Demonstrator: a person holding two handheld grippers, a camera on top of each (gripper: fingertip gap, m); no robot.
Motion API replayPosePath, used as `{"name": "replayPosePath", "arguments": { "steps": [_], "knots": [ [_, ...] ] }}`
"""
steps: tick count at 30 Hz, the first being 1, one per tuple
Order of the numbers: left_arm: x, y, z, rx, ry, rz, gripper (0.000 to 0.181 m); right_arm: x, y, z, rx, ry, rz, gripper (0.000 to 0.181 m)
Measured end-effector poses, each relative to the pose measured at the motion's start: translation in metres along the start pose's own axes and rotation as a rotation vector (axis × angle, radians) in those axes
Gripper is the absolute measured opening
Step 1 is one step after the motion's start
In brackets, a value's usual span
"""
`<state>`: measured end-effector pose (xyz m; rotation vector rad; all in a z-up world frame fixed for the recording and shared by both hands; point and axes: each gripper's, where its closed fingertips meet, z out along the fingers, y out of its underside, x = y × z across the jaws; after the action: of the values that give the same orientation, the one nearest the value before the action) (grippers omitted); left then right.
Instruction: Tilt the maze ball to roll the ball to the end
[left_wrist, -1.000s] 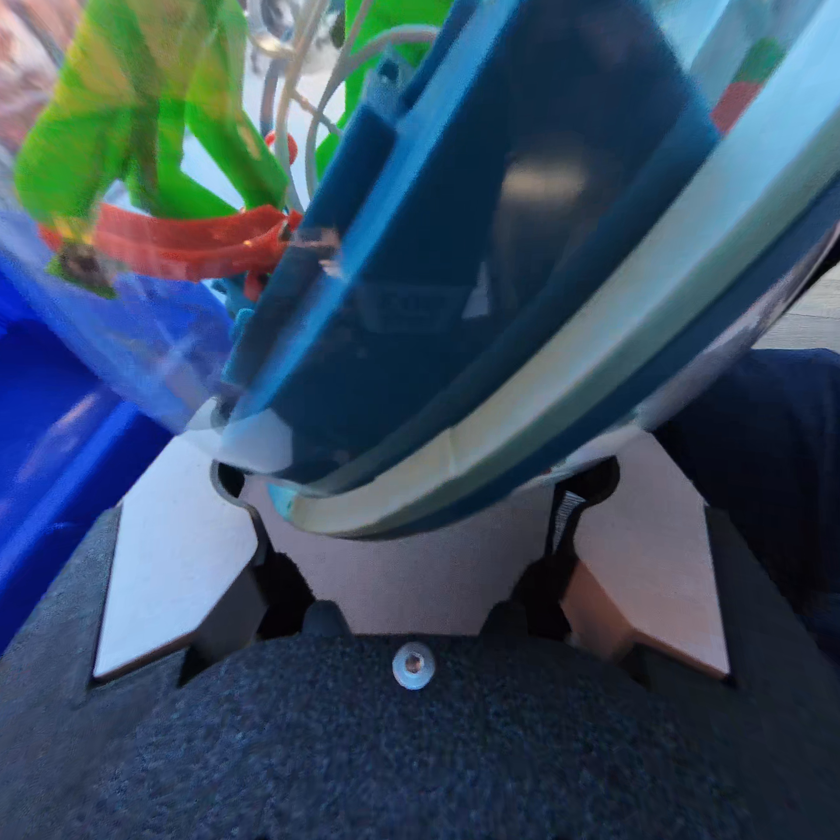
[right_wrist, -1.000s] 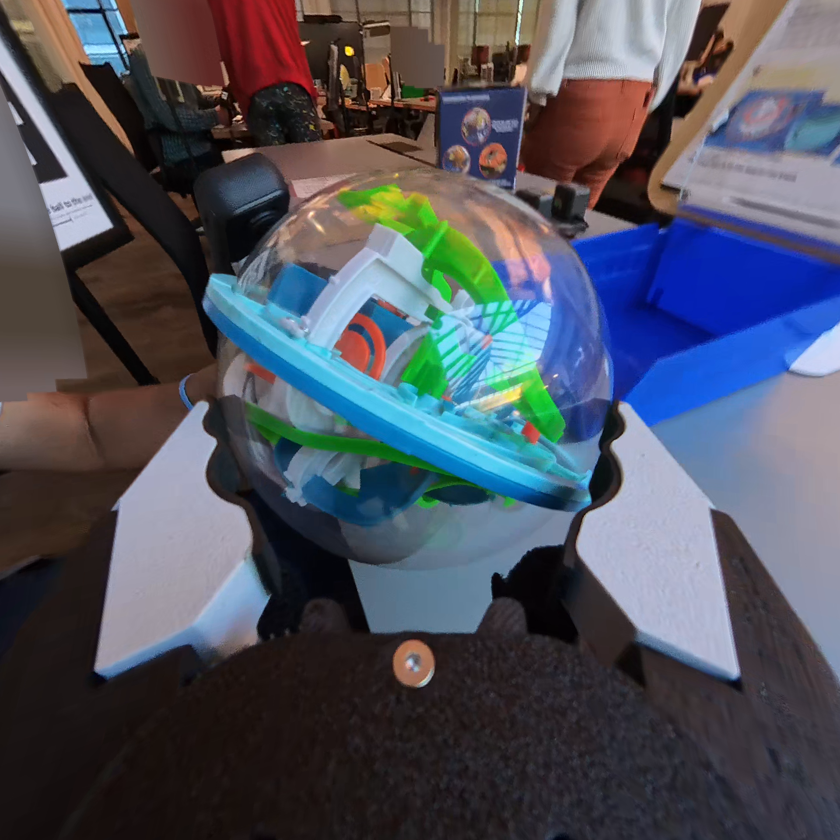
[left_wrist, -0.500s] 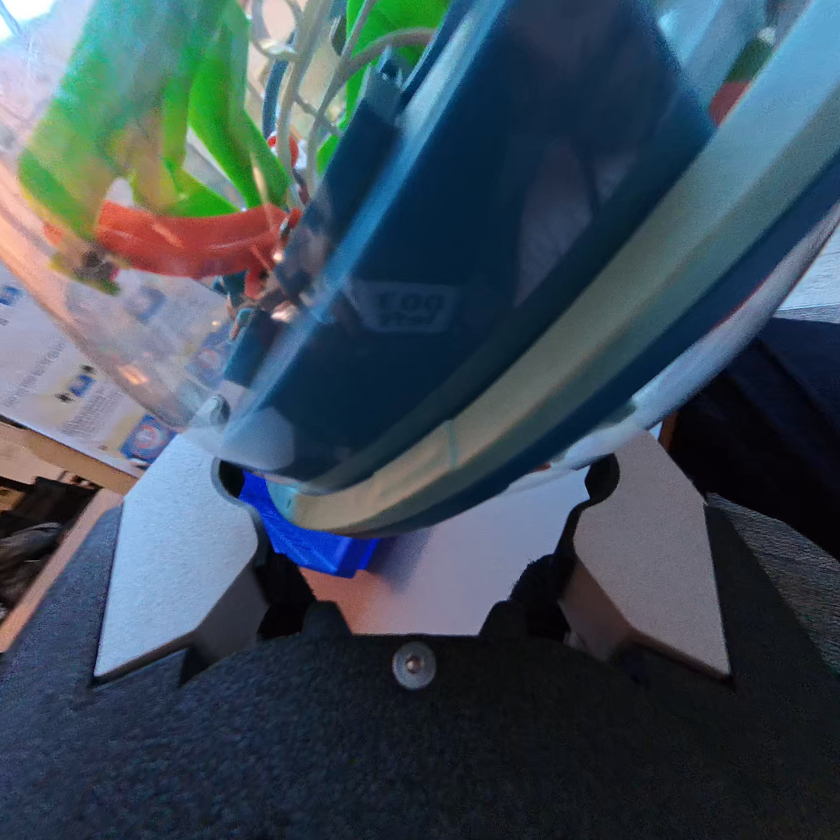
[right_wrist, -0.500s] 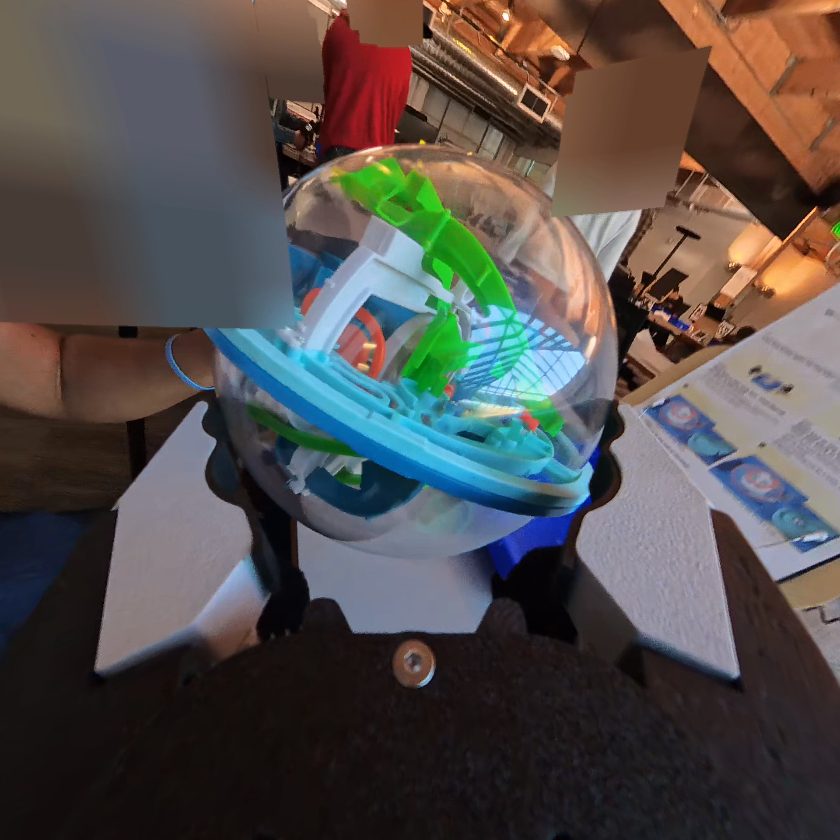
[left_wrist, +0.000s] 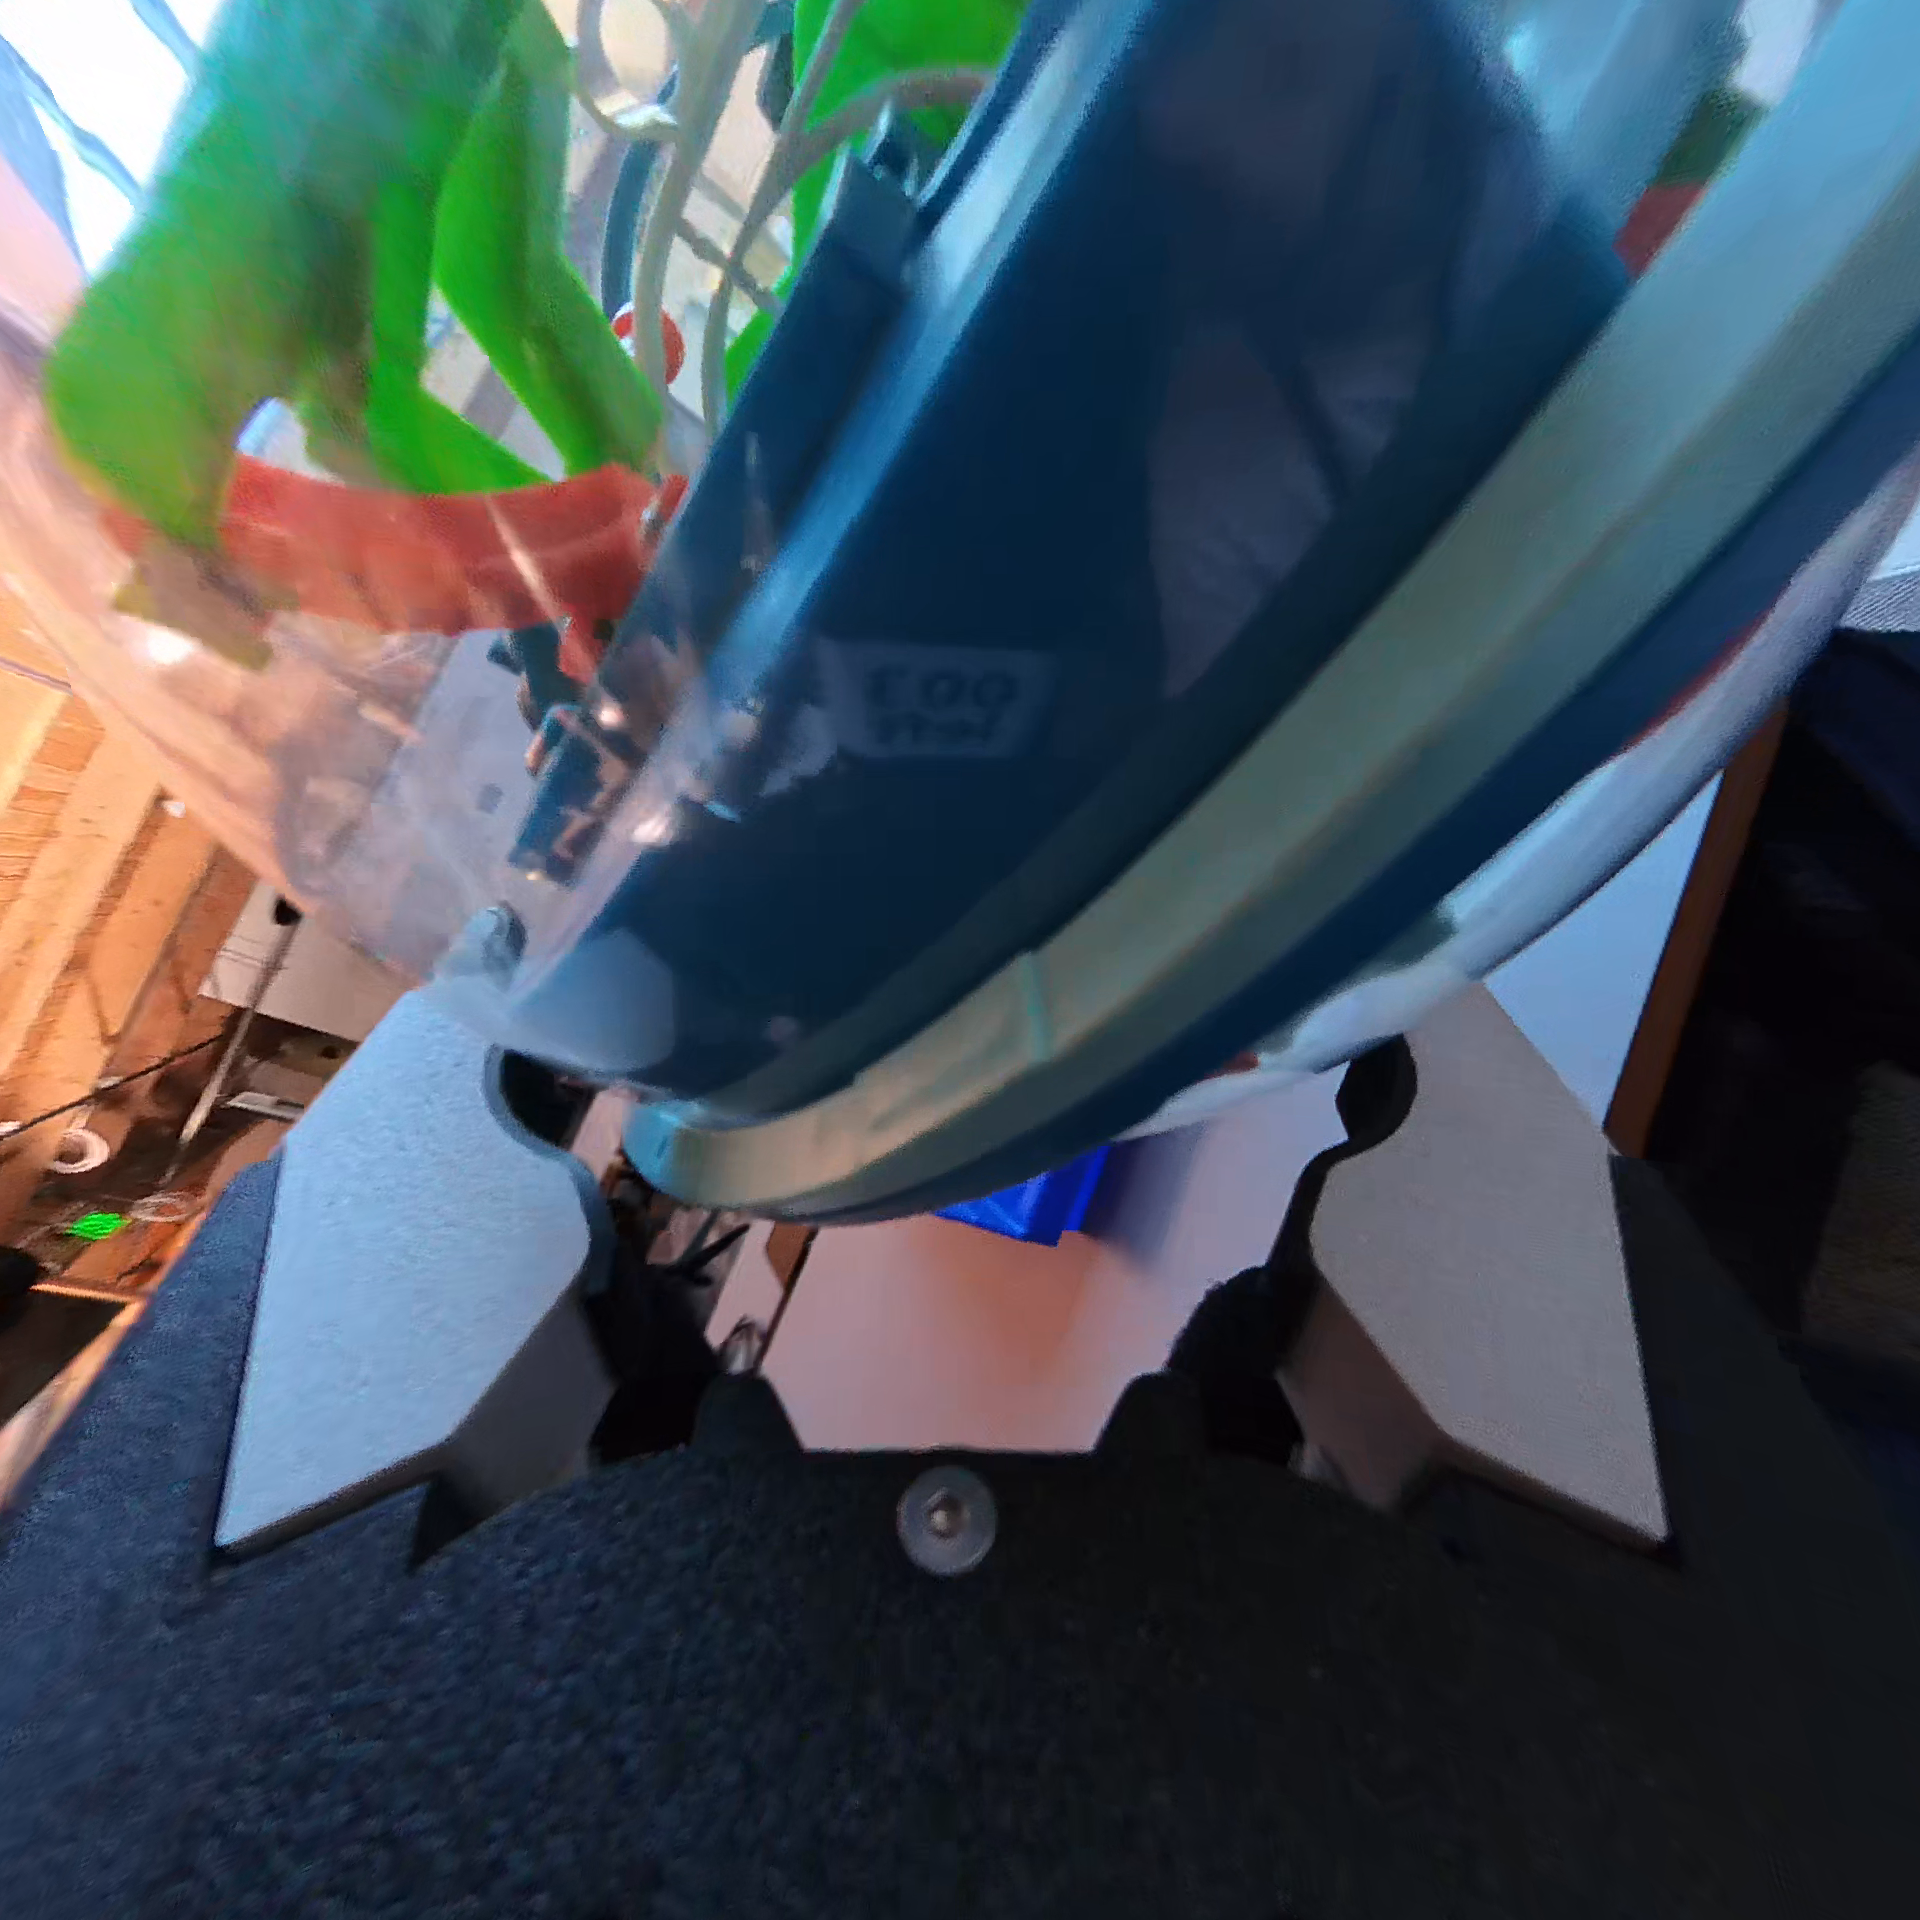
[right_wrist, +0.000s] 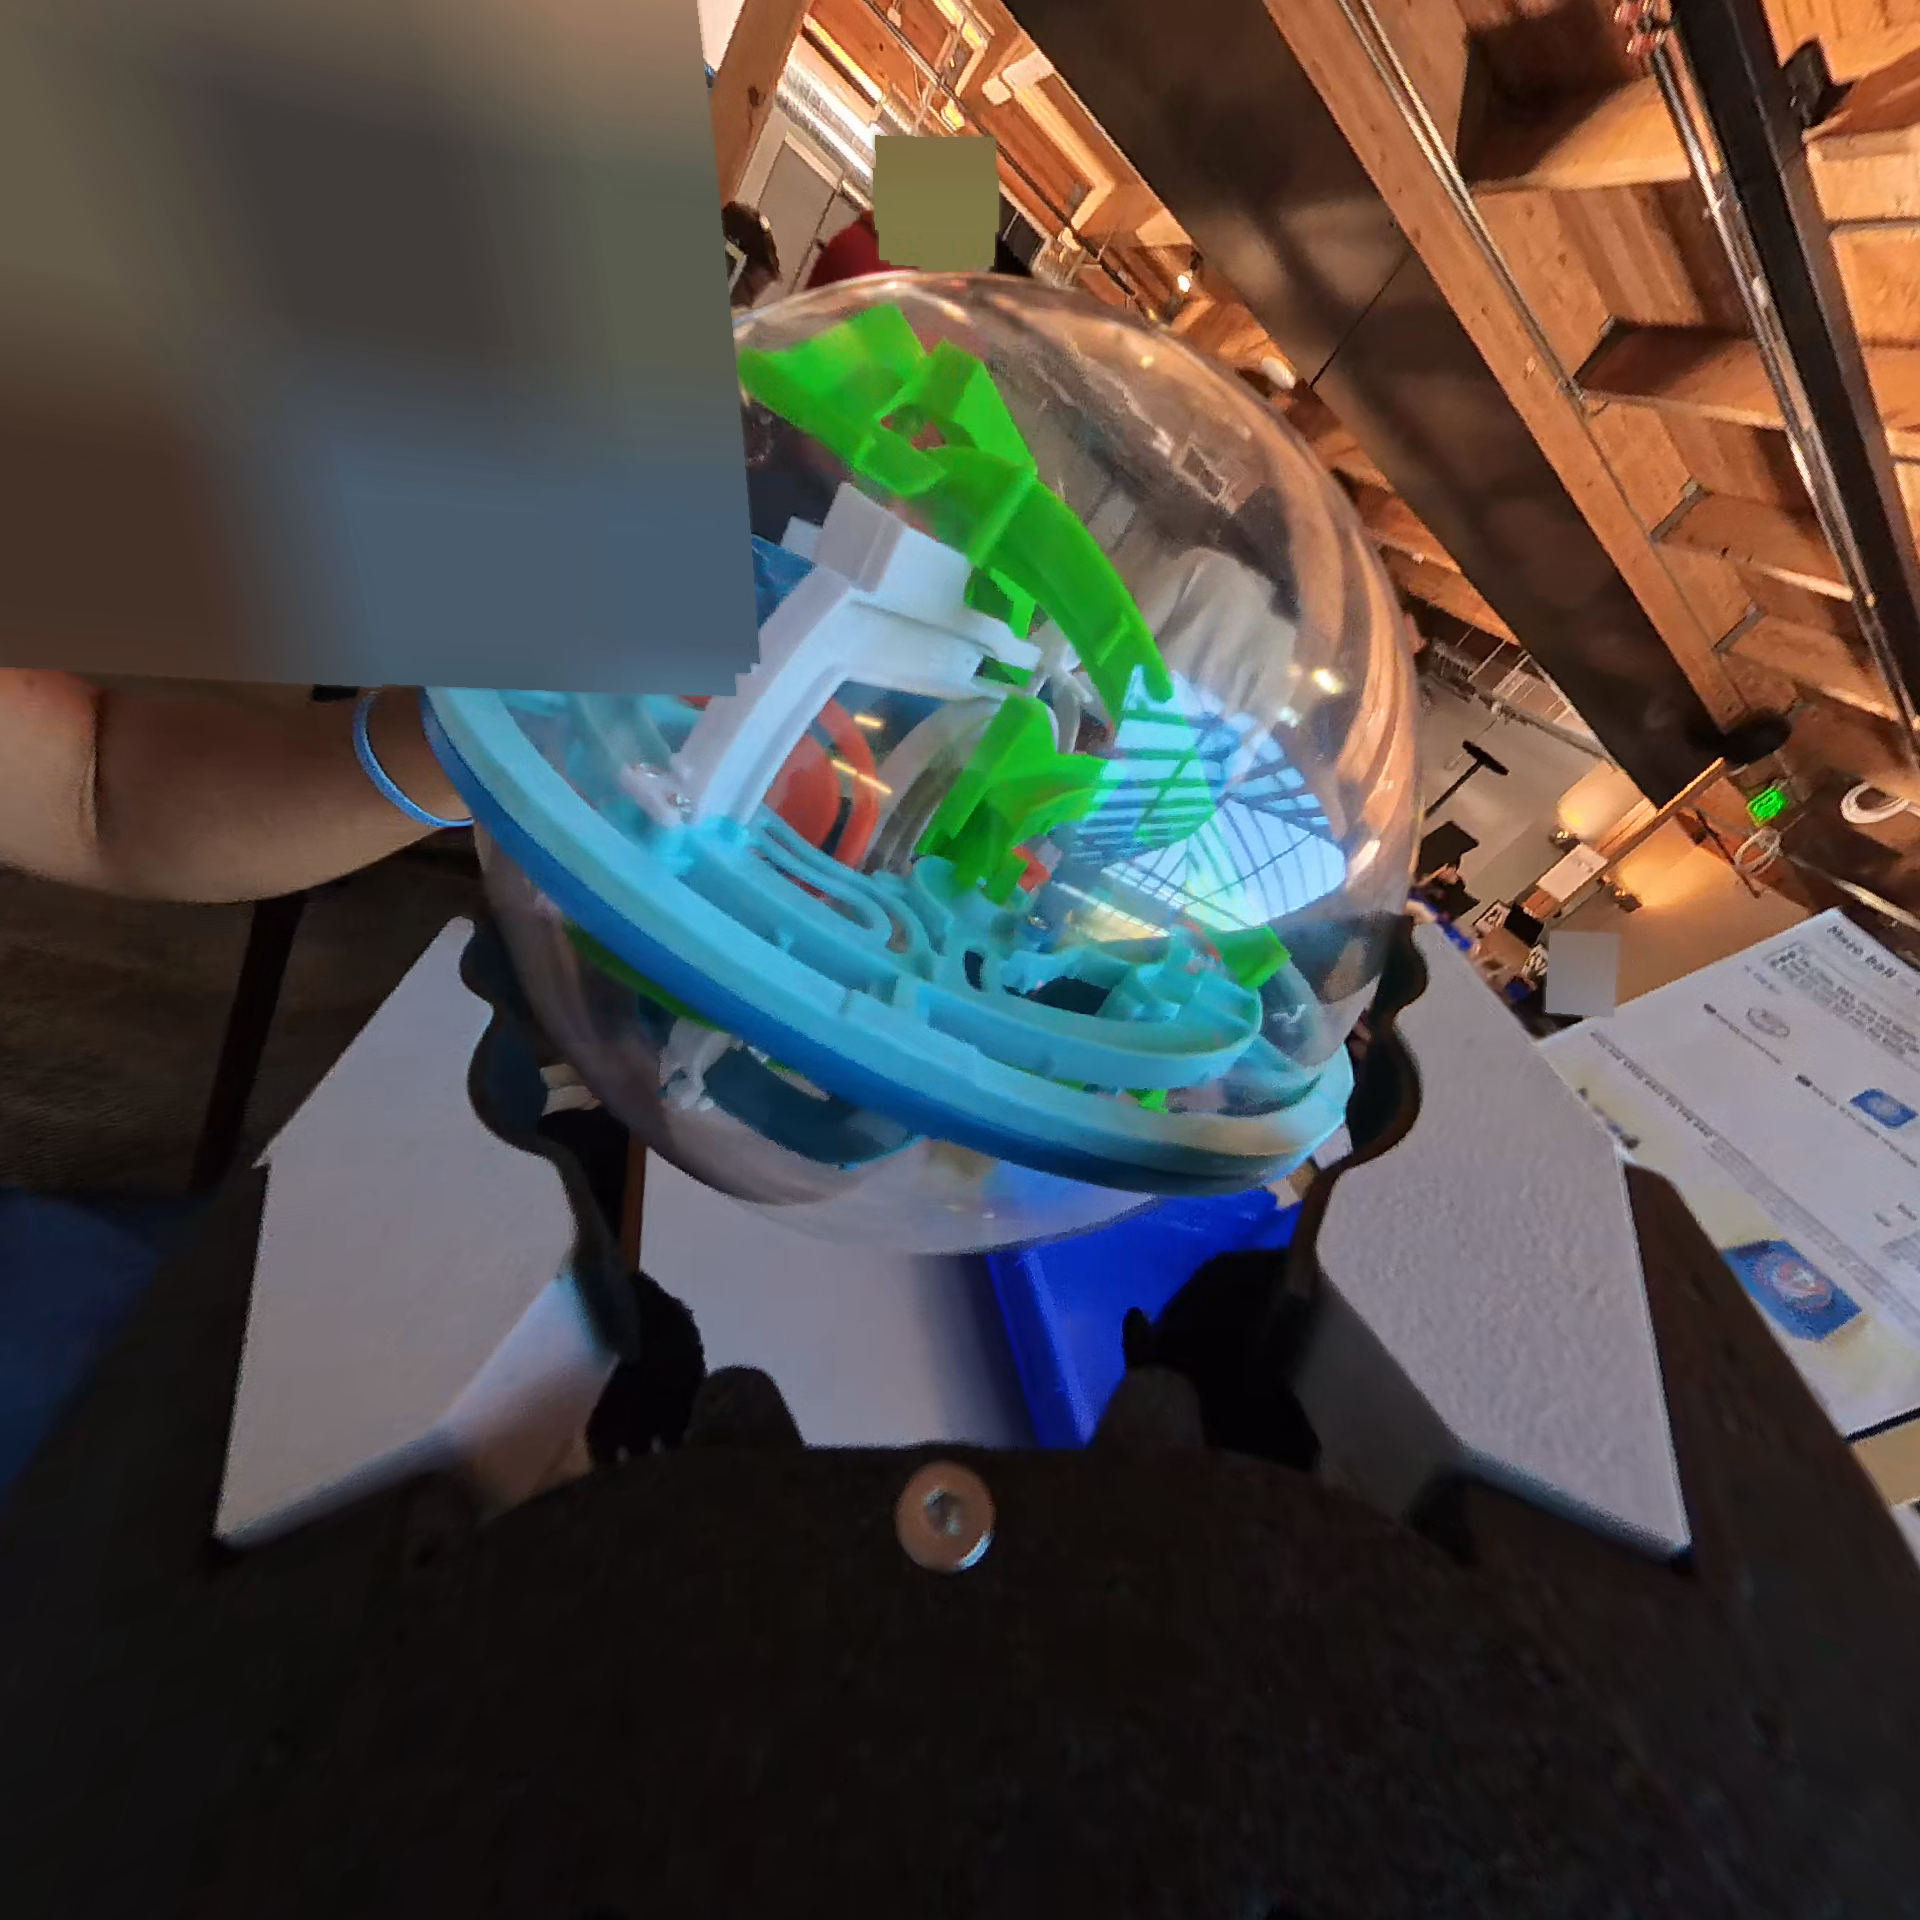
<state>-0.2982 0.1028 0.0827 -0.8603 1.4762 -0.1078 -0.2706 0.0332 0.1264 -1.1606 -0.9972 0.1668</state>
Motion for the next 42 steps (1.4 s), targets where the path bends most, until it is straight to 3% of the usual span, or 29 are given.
{"name": "replayPosePath", "arguments": {
  "steps": [12, 26, 33, 42],
  "knots": [
    [-0.023, -0.058, -0.039, 0.02, -0.078, 0.139, 0.154, -0.007, -0.064, -0.022, 0.358, -0.011, -0.058, 0.155],
    [-0.011, -0.1, -0.073, -0.017, -0.02, 0.282, 0.155, -0.023, -0.067, -0.039, 0.536, -0.112, 0.118, 0.155],
    [0.001, -0.133, -0.093, 0.117, -0.025, 0.312, 0.157, -0.037, -0.086, -0.054, 0.633, -0.197, 0.123, 0.155],
    [0.007, -0.125, -0.084, 0.162, 0.008, 0.216, 0.159, -0.036, -0.078, -0.052, 0.61, -0.203, 0.183, 0.155]
  ]
}}
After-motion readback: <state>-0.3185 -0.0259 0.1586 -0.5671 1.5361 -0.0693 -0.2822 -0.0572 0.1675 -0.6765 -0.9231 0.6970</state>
